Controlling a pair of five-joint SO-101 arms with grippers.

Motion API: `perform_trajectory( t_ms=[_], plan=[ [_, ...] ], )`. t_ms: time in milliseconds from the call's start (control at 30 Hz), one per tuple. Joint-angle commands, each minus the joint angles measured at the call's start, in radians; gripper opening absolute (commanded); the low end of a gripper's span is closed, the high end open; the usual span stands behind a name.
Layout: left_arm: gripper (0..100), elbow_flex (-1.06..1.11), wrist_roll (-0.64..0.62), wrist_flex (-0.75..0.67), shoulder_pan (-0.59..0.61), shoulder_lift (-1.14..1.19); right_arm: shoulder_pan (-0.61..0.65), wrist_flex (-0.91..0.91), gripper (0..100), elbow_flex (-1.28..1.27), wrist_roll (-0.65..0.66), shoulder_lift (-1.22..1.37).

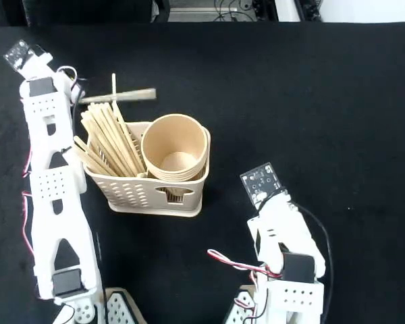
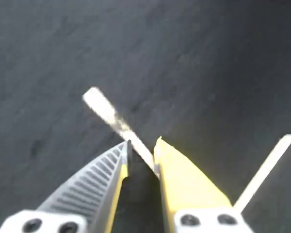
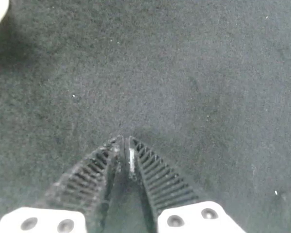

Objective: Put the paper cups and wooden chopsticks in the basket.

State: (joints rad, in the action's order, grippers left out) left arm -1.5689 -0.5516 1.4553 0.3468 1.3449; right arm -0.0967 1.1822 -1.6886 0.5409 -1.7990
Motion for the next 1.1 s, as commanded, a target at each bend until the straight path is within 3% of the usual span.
perform_trajectory(
  t_ms=[0, 267, 467, 567, 667, 933, 1067],
  plan=[
    [11, -0.097, 0.048, 0.124, 0.028, -0.018, 0.008, 0.003, 1.3, 0.002, 0.008, -0.070],
    [11, -0.097, 0.107, 0.209, 0.028, -0.018, 0.008, 0.003, 1.3, 0.002, 0.008, -0.070],
    [10, -0.091, 0.109, 0.186, 0.033, -0.015, 0.008, 0.003, 1.3, 0.002, 0.008, -0.070],
    [2, -0.093, 0.110, 0.170, 0.054, -0.008, 0.008, 0.003, 1.3, 0.002, 0.008, -0.070],
    [3, -0.097, 0.104, 0.144, 0.085, -0.020, 0.008, 0.003, 1.3, 0.002, 0.008, -0.070],
    [3, -0.096, 0.115, 0.158, 0.157, -0.230, 0.008, 0.000, 1.3, 0.002, 0.008, -0.070],
    [3, -0.096, 0.210, 0.206, 0.197, -0.373, 0.008, -0.002, 1.3, 0.002, 0.008, -0.070]
  ],
)
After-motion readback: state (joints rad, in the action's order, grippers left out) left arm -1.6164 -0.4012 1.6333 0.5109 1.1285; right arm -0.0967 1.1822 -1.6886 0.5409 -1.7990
